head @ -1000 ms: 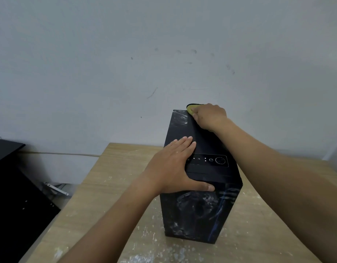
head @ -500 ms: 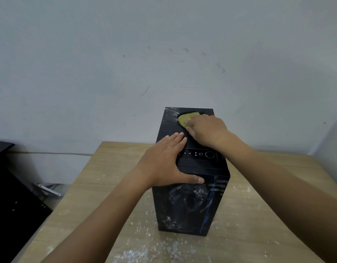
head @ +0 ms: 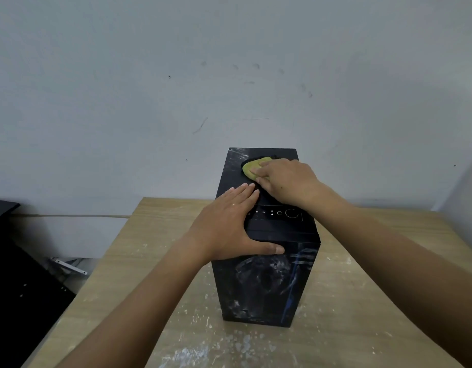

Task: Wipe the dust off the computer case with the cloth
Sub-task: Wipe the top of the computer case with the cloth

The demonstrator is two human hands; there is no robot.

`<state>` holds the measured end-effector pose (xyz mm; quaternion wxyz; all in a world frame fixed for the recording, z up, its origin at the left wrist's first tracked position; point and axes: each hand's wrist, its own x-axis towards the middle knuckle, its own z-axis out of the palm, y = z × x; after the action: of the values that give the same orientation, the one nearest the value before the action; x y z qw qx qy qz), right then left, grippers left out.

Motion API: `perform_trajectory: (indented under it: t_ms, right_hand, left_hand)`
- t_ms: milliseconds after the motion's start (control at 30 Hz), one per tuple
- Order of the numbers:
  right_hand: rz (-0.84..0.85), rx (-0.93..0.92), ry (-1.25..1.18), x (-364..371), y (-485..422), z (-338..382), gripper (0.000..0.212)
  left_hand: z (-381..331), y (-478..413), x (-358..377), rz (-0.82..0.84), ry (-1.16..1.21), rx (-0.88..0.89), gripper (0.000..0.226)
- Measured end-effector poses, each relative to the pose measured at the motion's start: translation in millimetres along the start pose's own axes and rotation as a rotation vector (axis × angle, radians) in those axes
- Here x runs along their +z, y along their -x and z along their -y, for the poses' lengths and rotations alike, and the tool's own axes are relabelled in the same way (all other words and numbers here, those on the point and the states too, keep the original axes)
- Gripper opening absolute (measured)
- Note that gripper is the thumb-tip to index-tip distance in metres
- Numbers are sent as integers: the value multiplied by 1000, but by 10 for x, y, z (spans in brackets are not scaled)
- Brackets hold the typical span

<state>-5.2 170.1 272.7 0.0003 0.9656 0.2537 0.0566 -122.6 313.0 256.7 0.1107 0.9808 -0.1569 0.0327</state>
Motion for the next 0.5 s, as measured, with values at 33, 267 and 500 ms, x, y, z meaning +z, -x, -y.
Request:
perform_trajectory:
  t_ms: [33, 267, 500]
  right_hand:
    - [1, 15, -1, -18, -65, 8, 34]
    - [28, 134, 0, -123, -538, 47, 33]
    - [56, 170, -24, -131, -709, 53, 27]
  left_hand:
    - [1, 1, 1, 0, 1, 3, 123]
    - [8, -5, -7, -5, 9, 9, 123]
    - [-3, 9, -22, -4, 21, 7, 121]
